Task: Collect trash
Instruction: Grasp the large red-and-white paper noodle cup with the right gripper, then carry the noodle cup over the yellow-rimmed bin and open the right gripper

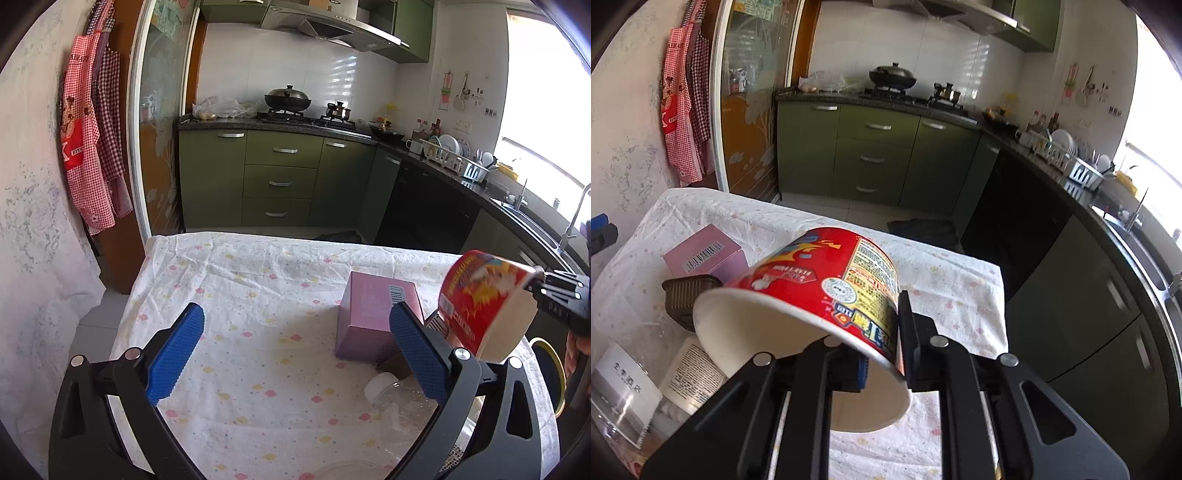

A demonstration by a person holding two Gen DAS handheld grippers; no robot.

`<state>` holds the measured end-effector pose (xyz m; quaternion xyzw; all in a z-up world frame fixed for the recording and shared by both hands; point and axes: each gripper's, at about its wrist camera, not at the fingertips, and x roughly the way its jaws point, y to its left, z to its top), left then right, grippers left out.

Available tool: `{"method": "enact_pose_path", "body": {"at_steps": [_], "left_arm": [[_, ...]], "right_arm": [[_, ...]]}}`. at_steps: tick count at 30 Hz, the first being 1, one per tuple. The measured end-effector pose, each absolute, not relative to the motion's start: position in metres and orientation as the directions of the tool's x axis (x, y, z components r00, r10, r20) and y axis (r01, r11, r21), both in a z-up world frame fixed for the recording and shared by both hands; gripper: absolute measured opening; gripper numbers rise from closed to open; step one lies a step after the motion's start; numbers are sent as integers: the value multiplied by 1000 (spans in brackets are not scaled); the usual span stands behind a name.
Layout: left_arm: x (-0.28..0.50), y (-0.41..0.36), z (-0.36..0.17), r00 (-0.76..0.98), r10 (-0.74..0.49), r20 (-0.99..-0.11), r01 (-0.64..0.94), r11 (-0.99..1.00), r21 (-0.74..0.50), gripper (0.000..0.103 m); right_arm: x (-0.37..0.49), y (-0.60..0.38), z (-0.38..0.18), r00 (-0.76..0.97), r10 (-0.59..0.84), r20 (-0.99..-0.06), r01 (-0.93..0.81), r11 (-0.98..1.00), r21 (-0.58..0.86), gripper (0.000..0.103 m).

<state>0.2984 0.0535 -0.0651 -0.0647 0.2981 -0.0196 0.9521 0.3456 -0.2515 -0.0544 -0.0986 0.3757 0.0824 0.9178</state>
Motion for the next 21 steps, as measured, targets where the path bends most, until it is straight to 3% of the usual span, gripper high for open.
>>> {"method": "enact_pose_path", "body": {"at_steps": [4,11,17,21], "left_arm": [[295,48,-63,825,-89,-559,18,991,-131,99],[282,45,-50,840,-143,-523,67,985,-160,99],[263,38,-31,823,-300,-482,195,947,-256,99],[250,23,-20,830,-298,-471,238,954,-183,99]], "right_arm": [[367,-271,-48,602,170,-780,-217,975,46,3],[343,-341,-34,537,267,-800,-99,962,255,3],[284,-458,-26,535,168,-828,154,944,291,3],[249,-534,-54,445,69,-893,343,908,241,3]]}}
